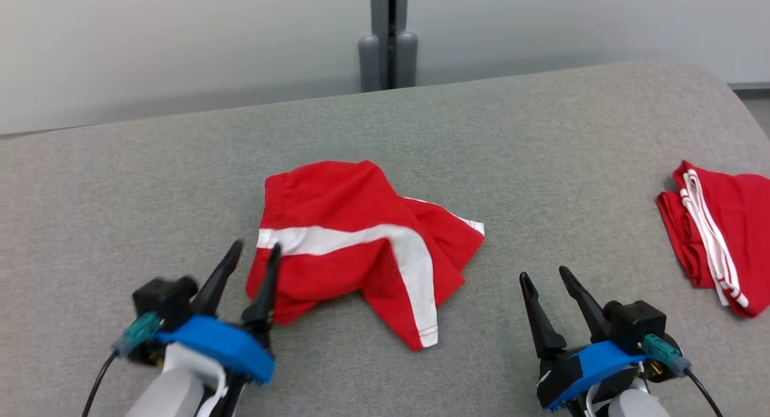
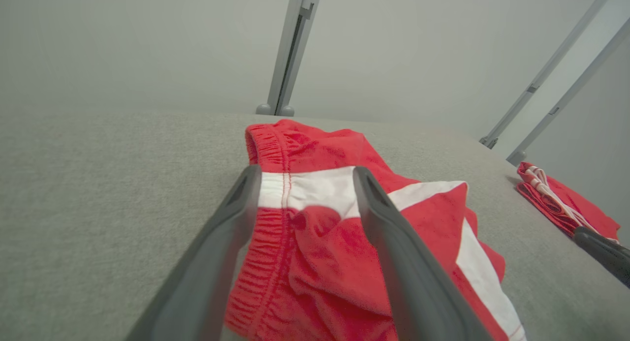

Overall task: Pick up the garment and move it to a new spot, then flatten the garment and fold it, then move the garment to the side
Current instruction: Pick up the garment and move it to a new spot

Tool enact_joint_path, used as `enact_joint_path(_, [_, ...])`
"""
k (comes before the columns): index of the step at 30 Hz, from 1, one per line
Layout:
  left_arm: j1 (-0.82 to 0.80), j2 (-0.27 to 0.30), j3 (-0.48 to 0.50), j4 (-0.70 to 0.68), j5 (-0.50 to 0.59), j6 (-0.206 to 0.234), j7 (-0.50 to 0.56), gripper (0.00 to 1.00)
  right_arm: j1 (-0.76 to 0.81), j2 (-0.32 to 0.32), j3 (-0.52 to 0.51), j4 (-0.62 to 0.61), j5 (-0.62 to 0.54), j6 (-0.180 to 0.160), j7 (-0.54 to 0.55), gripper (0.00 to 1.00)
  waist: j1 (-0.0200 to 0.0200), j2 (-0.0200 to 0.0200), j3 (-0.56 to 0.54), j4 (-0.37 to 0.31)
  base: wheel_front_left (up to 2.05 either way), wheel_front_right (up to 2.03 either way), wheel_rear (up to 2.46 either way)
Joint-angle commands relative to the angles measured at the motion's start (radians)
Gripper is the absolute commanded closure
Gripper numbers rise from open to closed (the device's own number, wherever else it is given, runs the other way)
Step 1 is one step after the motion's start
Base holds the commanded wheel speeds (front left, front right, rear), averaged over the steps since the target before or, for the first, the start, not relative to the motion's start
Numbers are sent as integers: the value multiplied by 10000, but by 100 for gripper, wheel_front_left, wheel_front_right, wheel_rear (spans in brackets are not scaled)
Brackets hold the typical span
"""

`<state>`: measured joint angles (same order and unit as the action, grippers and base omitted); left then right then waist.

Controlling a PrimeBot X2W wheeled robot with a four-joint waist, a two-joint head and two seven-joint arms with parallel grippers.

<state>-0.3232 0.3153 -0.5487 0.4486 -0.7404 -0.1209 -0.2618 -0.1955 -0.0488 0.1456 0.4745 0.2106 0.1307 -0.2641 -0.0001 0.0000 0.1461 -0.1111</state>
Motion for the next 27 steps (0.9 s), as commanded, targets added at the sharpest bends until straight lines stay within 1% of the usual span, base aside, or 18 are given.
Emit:
enact_joint_path(1, [276,-4,282,40,189,-25,-39,0,141,-37,-58,22,-61,0,1,0,1,0,-34,80,0,0,0])
enact_joint_path(3, [747,6,838,170,560,-45,-39,0,206,-37,-112,66,-72,0,1,0,1,0,-143,206,0,0,0])
enact_joint_path(6, [1427,-166,1810,262,983,-79,-39,0,267,-37,-152,122,-59,0,1,0,1,0,-360,361,0,0,0])
enact_joint_path(9, [1977,-402,2724,74,1531,-105,-39,0,353,-40,-154,163,-36,0,1,0,1,0,-617,457,0,0,0])
enact_joint_path(11, [2387,-611,3285,-137,1989,-114,-38,0,476,-36,-127,201,-27,0,1,0,1,0,-811,492,0,0,0])
enact_joint_path(15, [3089,-1246,4241,-552,2811,-129,-38,0,693,-37,-119,244,-15,0,1,0,1,0,-1145,551,0,0,0])
enact_joint_path(17, [3381,-1518,4486,-650,3213,-126,-38,0,826,-39,-94,243,-4,0,1,0,1,0,-1237,559,0,0,0])
enact_joint_path(21, [3656,-1873,4819,-788,3828,-128,-38,0,928,-37,-27,263,-1,0,1,0,1,0,-1333,546,0,0,0])
enact_joint_path(27, [3684,-2111,4955,-777,4220,-101,-38,0,959,-37,11,289,-68,0,1,0,1,0,-1356,552,0,0,0])
